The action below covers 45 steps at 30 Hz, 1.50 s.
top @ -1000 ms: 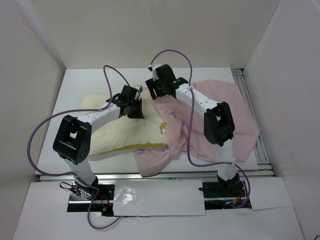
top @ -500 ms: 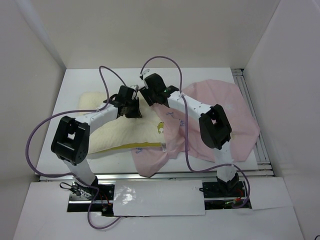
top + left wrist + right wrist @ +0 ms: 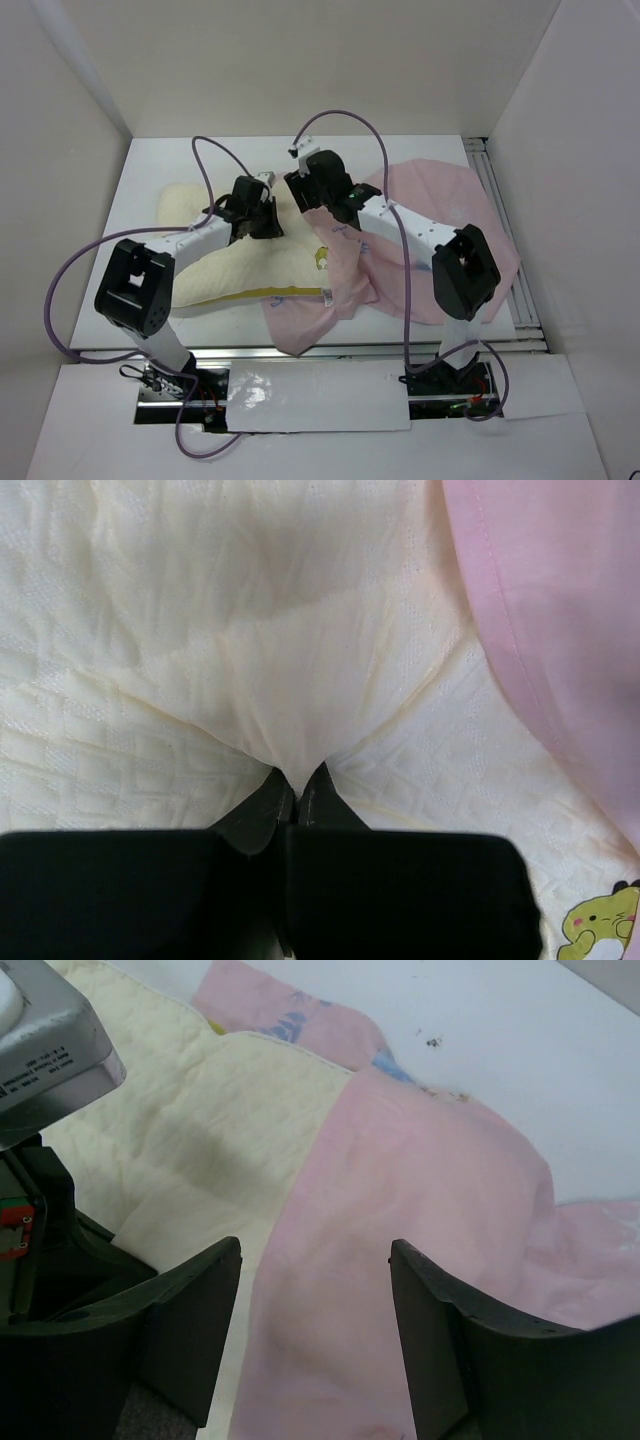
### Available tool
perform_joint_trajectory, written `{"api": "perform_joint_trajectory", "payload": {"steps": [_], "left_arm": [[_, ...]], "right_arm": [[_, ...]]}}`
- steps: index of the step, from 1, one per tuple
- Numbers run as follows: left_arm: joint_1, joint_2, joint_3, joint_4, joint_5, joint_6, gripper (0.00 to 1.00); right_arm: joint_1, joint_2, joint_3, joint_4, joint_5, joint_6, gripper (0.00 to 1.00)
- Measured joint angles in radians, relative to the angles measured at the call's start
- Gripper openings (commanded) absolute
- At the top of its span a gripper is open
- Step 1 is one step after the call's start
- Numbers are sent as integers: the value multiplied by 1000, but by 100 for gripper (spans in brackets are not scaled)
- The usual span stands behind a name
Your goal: Put the pillow into the pillowcase
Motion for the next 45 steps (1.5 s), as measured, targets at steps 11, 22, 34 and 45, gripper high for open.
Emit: {"api": "perform_joint_trajectory", "payload": {"steps": [11, 22, 34, 45], "left_arm": [[0, -34, -36, 23, 12, -2, 0], [0, -76, -66, 32, 16, 3, 0], [0, -84, -71, 32, 26, 4, 0], [-34, -272, -95, -14, 63, 69, 0]], "right_arm": [[-14, 90, 2, 13, -53, 21, 39], [-42, 116, 50, 3, -71, 52, 0], [-47, 71, 56, 22, -277, 94, 0], [-187, 26, 51, 137, -671, 254, 0]]}}
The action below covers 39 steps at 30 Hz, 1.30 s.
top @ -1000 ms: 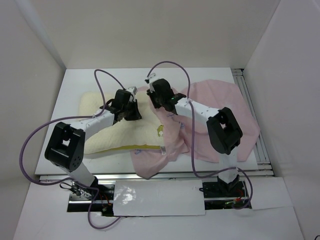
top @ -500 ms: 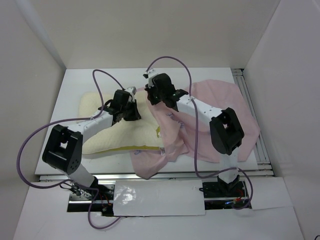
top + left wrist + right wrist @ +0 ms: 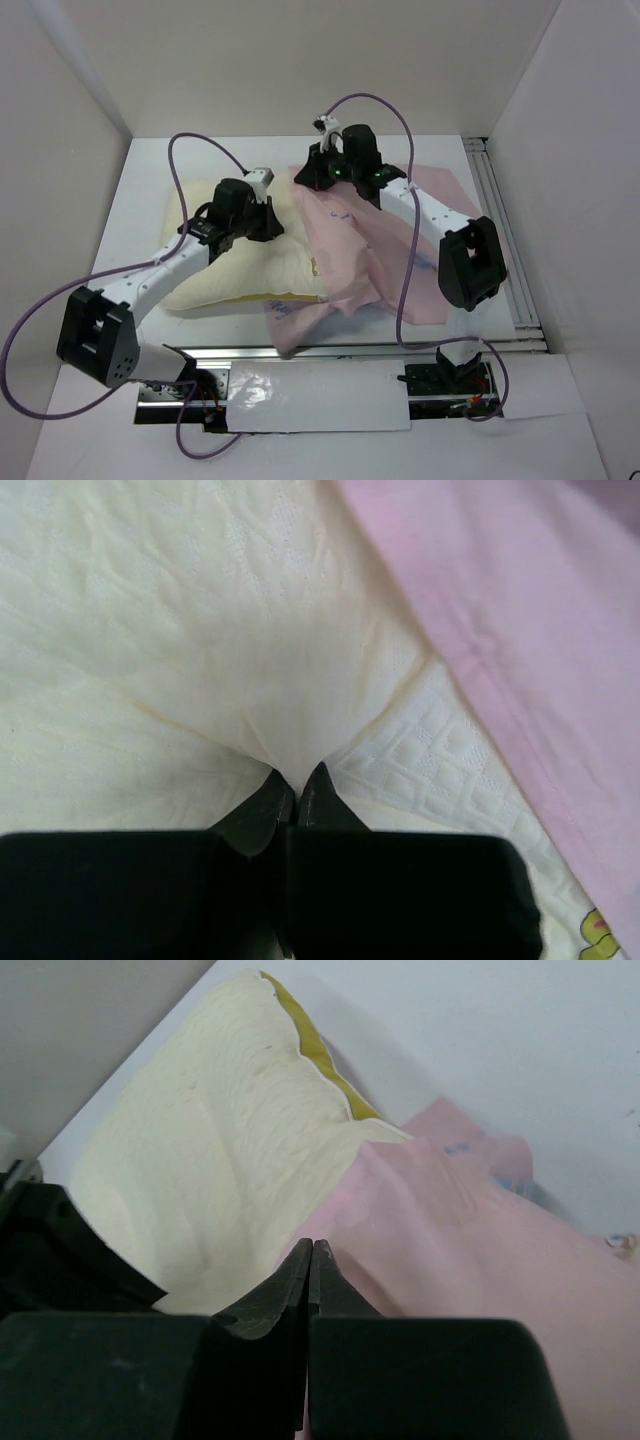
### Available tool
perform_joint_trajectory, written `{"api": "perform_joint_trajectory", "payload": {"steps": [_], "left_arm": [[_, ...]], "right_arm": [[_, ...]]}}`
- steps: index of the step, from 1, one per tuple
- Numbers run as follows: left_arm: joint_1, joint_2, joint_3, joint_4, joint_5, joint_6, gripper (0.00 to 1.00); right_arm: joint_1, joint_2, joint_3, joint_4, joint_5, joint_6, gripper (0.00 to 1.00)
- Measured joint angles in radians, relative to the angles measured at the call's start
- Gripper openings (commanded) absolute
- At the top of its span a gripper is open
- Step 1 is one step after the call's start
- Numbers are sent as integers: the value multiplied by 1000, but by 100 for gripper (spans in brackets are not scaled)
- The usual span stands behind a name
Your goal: Put the pillow into the pillowcase
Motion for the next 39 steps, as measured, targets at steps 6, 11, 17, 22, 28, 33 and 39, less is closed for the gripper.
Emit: {"api": "perform_joint_trajectory", "payload": {"steps": [6, 11, 17, 22, 28, 33, 39], "left_arm": [[-42, -61, 23, -31, -10, 34, 0], [-55, 30, 89, -70, -43, 27, 0], [-60, 102, 132, -93, -92, -31, 0], [-63, 107, 134, -89, -118, -60, 0], [-65, 121, 185, -129, -168, -72, 37], [-66, 145, 238, -138, -197, -64, 59], [-66, 148, 245, -154, -205, -38, 100]], "right_arm": [[28, 13, 61, 7, -70, 23, 0], [91, 26, 84, 41, -108, 55, 0], [95, 77, 84, 77, -60, 138, 0], [109, 123, 89, 70, -51, 186, 0], [112, 137, 96, -46, 55, 198, 41], [27, 66, 28, -97, 151, 219, 67], [-120, -127, -106, -162, 226, 220, 80]]}}
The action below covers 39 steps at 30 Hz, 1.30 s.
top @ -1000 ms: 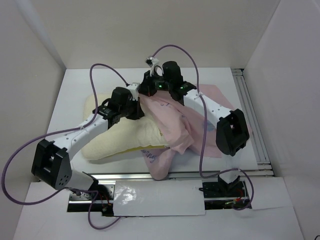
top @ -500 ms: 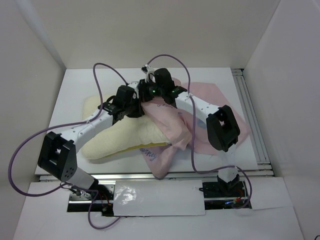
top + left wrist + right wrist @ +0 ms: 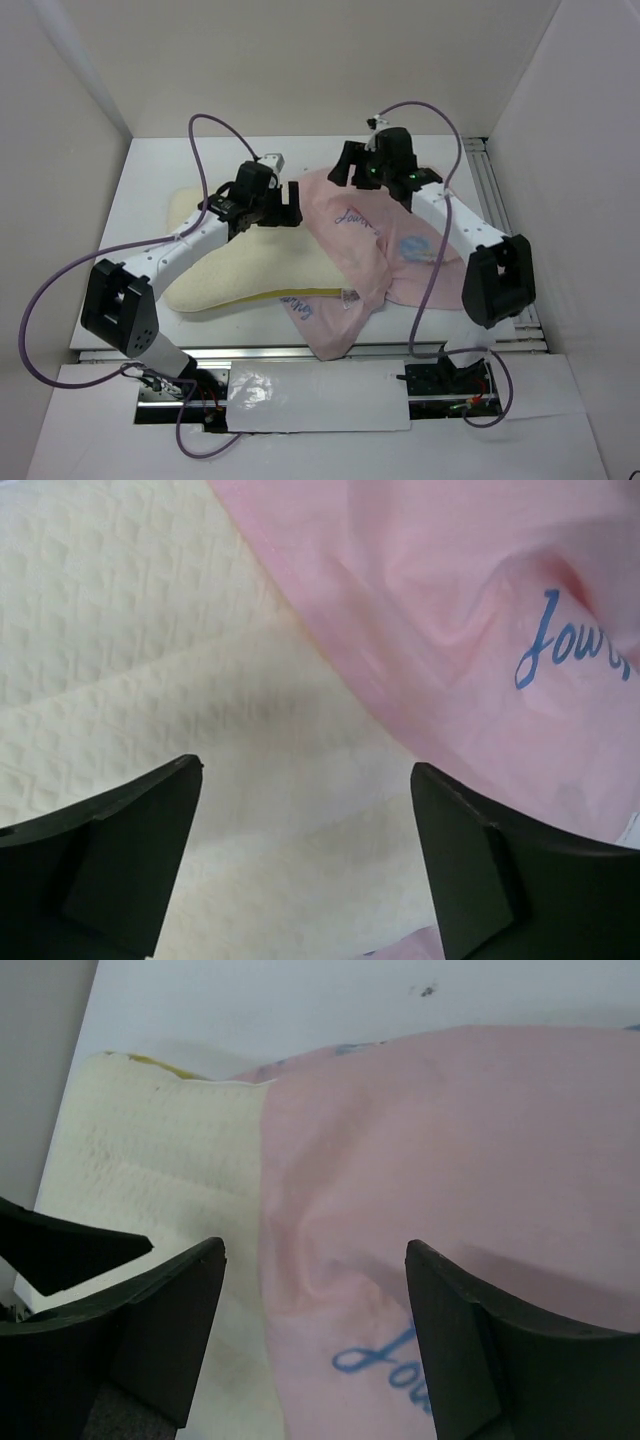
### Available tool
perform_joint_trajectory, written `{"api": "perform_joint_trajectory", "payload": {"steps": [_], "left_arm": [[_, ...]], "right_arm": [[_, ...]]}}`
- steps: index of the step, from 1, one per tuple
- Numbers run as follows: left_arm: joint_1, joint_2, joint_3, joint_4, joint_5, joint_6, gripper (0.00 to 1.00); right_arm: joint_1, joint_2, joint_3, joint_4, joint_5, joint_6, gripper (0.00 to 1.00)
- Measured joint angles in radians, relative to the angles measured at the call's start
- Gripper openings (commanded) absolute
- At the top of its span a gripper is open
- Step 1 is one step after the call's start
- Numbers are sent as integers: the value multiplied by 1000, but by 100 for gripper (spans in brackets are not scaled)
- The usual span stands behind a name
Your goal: Put the pillow into the pillowcase
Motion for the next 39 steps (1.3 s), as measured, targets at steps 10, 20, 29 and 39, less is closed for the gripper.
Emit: {"api": "perform_joint_trajectory", "payload": {"steps": [10, 20, 29, 39], "left_arm": [[-198, -167, -211, -31, -55, 93, 100], [-418, -92, -287, -56, -305, 138, 100], [-426, 197, -101, -47, -466, 214, 0], [-333, 304, 114, -73, -431, 177, 0]], "right_arm": [[-63, -359, -325, -88, 48, -12, 82], [-73, -515, -537, -180, -36, -88, 82], [-129, -539, -538, -231, -75, -143, 82], [-147, -524, -540, -246, -52, -171, 79]]}}
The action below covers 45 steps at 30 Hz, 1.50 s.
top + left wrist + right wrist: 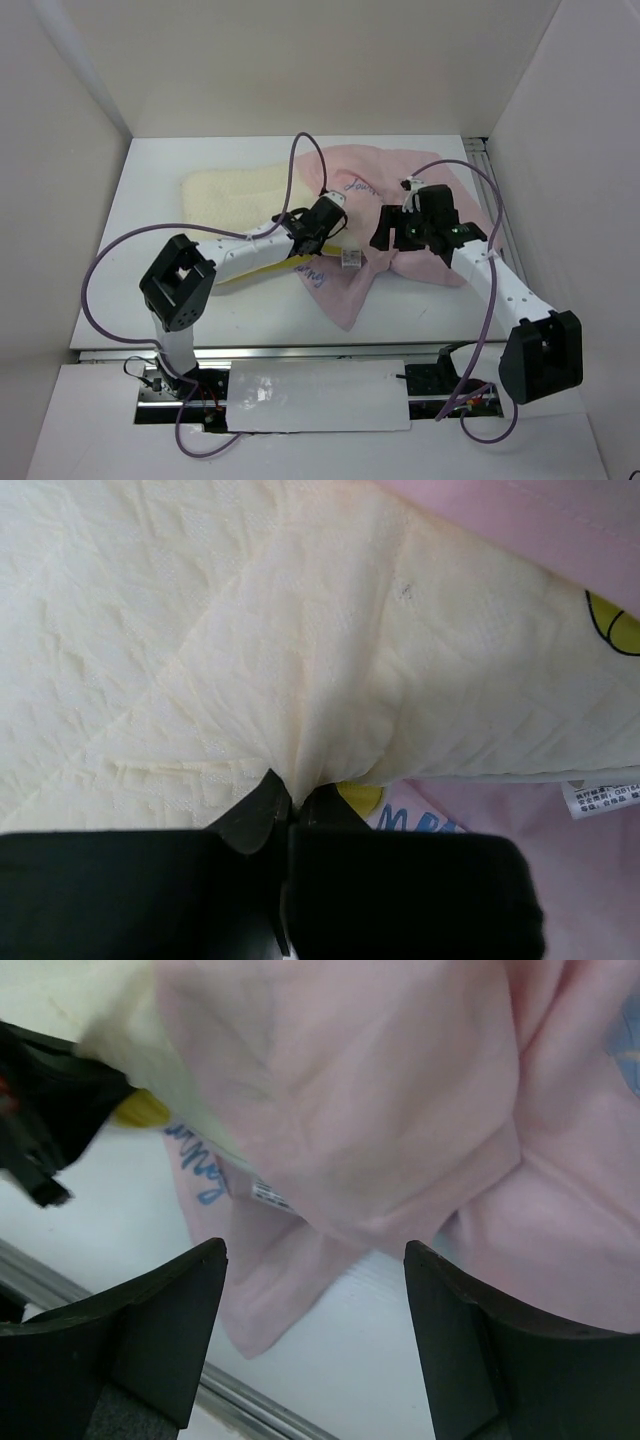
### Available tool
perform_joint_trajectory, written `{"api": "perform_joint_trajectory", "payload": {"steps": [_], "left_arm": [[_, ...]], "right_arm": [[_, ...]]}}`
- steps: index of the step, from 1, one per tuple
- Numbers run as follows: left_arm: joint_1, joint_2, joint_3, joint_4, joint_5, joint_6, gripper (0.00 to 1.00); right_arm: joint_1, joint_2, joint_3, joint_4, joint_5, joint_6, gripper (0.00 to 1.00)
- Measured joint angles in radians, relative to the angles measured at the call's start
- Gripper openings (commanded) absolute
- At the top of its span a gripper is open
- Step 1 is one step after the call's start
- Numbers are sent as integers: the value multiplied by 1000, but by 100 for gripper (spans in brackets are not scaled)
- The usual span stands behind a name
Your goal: Put the pillow into the pillowcase
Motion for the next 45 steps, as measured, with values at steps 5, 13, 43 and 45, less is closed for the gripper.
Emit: {"api": "perform_joint_trajectory", "payload": {"steps": [5, 13, 43, 45], "left_arm": [[23, 0, 33, -10, 40, -3, 0], [23, 0, 70, -39, 74, -20, 0], [74, 116, 461, -259, 132, -201, 0], [81, 116, 461, -312, 111, -204, 0]], "right_arm": [[43, 19, -30, -3, 114, -3, 79], [150, 119, -44, 57, 238, -8, 74], [208, 336, 354, 114, -185, -11, 0], [196, 367, 352, 160, -311, 0, 0]]}}
